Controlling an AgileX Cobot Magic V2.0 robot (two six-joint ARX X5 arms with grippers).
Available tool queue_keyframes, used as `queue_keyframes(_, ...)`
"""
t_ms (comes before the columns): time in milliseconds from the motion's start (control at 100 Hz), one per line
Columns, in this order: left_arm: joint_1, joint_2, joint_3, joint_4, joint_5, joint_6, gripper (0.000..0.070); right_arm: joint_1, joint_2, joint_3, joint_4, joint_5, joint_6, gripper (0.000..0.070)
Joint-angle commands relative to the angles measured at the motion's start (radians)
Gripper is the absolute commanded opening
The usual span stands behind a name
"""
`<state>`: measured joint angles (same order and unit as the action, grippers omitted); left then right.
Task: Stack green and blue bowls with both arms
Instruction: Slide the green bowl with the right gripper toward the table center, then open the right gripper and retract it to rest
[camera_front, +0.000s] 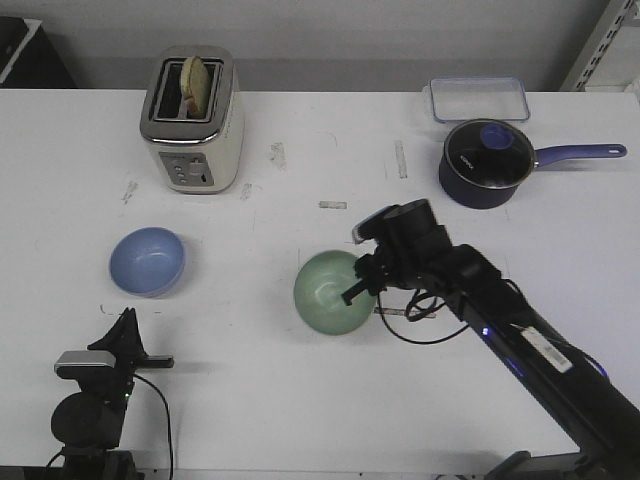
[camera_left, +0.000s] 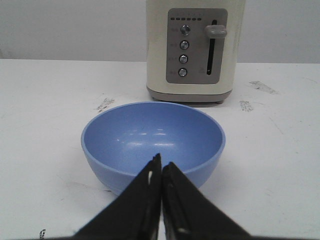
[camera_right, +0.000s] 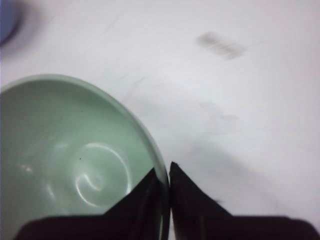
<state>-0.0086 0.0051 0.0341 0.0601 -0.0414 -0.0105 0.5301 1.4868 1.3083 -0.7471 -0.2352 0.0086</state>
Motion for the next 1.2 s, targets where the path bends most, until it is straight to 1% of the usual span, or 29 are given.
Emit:
queue_keyframes(0,0.001,-0.002,-0.021,0.016,0.006,-0.002,0.0001,0.040,0.055,0.014,-0.004,0.000,0.021,0.0001)
queue_keyframes(140,0.001,-0.002,-0.021,0.016,0.006,-0.002,0.0001,0.100,0.154,0.012,-0.003,0.004,0.015,0.0001)
queue_keyframes(310,0.001,-0.002,-0.021,0.016,0.006,-0.002,0.0001,0.113,0.250,0.011,0.002,0.010,0.007,0.0001)
queue_keyframes(380,0.001,-0.002,-0.021,0.016,0.006,-0.002,0.0001,0.113,0.270,0.006,0.005,0.010,-0.010,0.0001)
queue_keyframes(550,0.001,-0.002,-0.021,0.016,0.006,-0.002,0.0001,0.113,0.282,0.004,0.006,0.023,-0.013,0.0002)
queue_keyframes(610,0.001,-0.002,-0.021,0.016,0.006,-0.002,0.0001,0.113,0.280,0.004,0.006,0.023,-0.013,0.0016)
queue_keyframes(640,0.001,-0.002,-0.021,0.016,0.006,-0.002,0.0001,0.113,0.279,0.005,0.003,0.023,-0.013,0.0039)
queue_keyframes(660,0.001,-0.002,-0.021,0.016,0.006,-0.002,0.0001,0.113,0.279,0.005,0.003,0.022,-0.013,0.0071)
queue_keyframes(750,0.001,-0.002,-0.021,0.016,0.006,-0.002,0.0001,0.113,0.271,0.007,-0.002,0.022,-0.015,0.0274)
queue_keyframes(790,0.001,-0.002,-0.021,0.016,0.006,-0.002,0.0001,0.113,0.267,0.008,-0.002,0.021,-0.017,0.0353)
queue_keyframes(810,0.001,-0.002,-0.021,0.016,0.006,-0.002,0.0001,0.113,0.262,0.008,-0.001,0.021,-0.017,0.0383)
queue_keyframes(860,0.001,-0.002,-0.021,0.016,0.006,-0.002,0.0001,0.113,0.252,0.009,0.002,0.022,-0.021,0.0431)
queue_keyframes(950,0.001,-0.002,-0.021,0.016,0.006,-0.002,0.0001,0.111,0.227,0.022,-0.001,0.024,-0.025,0.0451)
queue_keyframes(1190,0.001,-0.002,-0.021,0.017,0.006,-0.002,0.0001,0.077,0.084,0.066,0.013,0.031,-0.031,0.0450)
